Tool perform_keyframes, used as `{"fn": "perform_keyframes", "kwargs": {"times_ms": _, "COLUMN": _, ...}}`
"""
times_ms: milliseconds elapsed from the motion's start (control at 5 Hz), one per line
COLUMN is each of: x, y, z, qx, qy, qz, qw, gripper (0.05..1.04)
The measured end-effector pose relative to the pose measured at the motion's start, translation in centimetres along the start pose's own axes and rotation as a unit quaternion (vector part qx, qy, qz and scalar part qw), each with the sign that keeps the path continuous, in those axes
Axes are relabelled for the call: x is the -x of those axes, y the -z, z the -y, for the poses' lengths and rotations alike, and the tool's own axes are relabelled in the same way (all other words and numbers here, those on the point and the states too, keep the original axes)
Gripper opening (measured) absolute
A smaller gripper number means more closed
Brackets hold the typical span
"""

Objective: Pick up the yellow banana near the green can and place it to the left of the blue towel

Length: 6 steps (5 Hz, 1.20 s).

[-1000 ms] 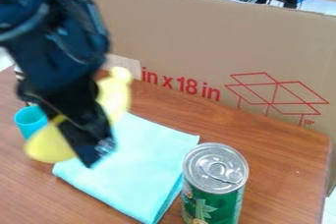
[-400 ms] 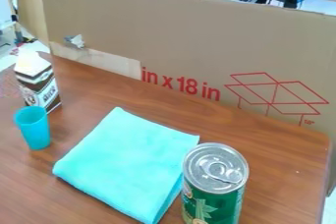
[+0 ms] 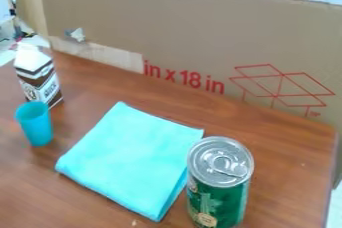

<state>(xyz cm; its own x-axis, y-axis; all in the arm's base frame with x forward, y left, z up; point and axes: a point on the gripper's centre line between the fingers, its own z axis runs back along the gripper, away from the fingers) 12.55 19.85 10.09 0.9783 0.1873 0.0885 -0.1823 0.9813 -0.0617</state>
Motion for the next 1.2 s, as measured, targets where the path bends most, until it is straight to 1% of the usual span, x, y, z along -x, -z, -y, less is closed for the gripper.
{"fn": "perform_keyframes", "kwargs": {"times_ms": 200, "x": -0.5, "y": 2.7, "z": -3.5, "qx": 0.014, "qy": -0.020, "qz": -0.021, "qw": 0.9995, "gripper": 0.605}}
{"fn": "perform_keyframes", "kwargs": {"times_ms": 400, "x": -0.7, "y": 2.8, "z": -5.0, "qx": 0.004, "qy": -0.016, "qz": -0.039, "qw": 0.9991, "gripper": 0.605}}
{"fn": "perform_keyframes", "kwargs": {"times_ms": 600, "x": -1.1, "y": 3.1, "z": -6.2, "qx": -0.015, "qy": -0.008, "qz": -0.043, "qw": 0.9989, "gripper": 0.605}}
{"fn": "perform_keyframes", "kwargs": {"times_ms": 800, "x": -1.9, "y": 4.8, "z": -7.8, "qx": -0.035, "qy": 0.003, "qz": -0.034, "qw": 0.9988, "gripper": 0.605}}
{"fn": "perform_keyframes", "kwargs": {"times_ms": 1000, "x": -2.2, "y": 7.1, "z": -8.9, "qx": -0.045, "qy": -0.001, "qz": -0.033, "qw": 0.9984, "gripper": 0.605}}
{"fn": "perform_keyframes", "kwargs": {"times_ms": 1200, "x": -3.3, "y": 7.9, "z": -8.9, "qx": -0.055, "qy": 0.002, "qz": -0.029, "qw": 0.9981, "gripper": 0.651}}
